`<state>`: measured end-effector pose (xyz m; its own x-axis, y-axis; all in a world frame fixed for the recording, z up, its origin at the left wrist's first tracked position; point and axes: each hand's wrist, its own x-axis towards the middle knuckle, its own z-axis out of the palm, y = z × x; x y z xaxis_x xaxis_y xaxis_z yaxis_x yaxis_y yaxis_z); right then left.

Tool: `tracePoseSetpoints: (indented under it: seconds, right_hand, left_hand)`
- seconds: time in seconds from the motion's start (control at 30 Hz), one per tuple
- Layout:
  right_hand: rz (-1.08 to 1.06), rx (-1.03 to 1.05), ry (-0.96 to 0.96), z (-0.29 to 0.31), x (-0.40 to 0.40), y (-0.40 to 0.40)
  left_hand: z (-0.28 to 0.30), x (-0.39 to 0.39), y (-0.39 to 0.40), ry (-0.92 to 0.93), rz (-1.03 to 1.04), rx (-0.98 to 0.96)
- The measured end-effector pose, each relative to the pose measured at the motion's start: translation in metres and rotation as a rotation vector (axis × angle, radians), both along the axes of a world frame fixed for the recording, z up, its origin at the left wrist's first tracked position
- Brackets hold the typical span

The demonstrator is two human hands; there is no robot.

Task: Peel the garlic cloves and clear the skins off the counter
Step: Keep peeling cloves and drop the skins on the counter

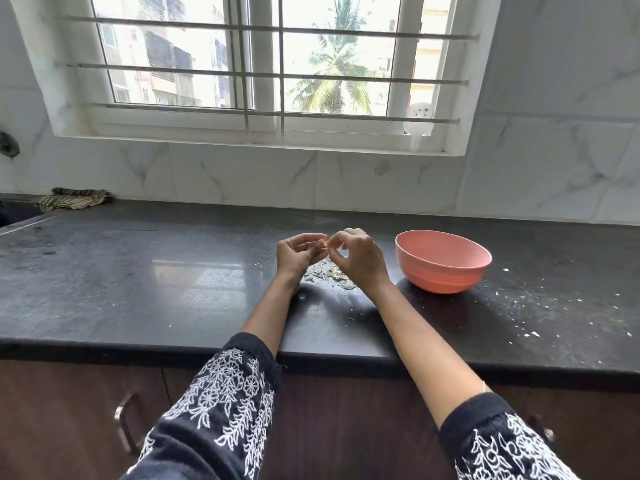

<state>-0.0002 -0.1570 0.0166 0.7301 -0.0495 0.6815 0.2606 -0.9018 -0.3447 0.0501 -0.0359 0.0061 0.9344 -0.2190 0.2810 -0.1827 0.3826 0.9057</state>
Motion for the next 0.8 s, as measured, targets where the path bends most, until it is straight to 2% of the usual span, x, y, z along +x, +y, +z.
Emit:
tracePoseSetpoints:
  seconds: [0.47, 0.63, 0.8]
  right_hand:
    - [-0.029, -0.121, 0.051, 0.0005, -0.0005, -0.0009]
    - [-0.067, -0.095, 0.036, 0.0014, -0.0005, -0.0026]
    - [-0.122, -0.010, -0.007, 0.0039, -0.0011, -0.0050]
  left_hand:
    - [-0.0030, 0.0034, -0.0022, -0.115, 0.090, 0.200]
    - [-0.0045, 0.0044, -0.0024, -0.130, 0.090, 0.250]
    - [-0.0046, 0.0038, -0.0019, -0.085, 0.057, 0.197]
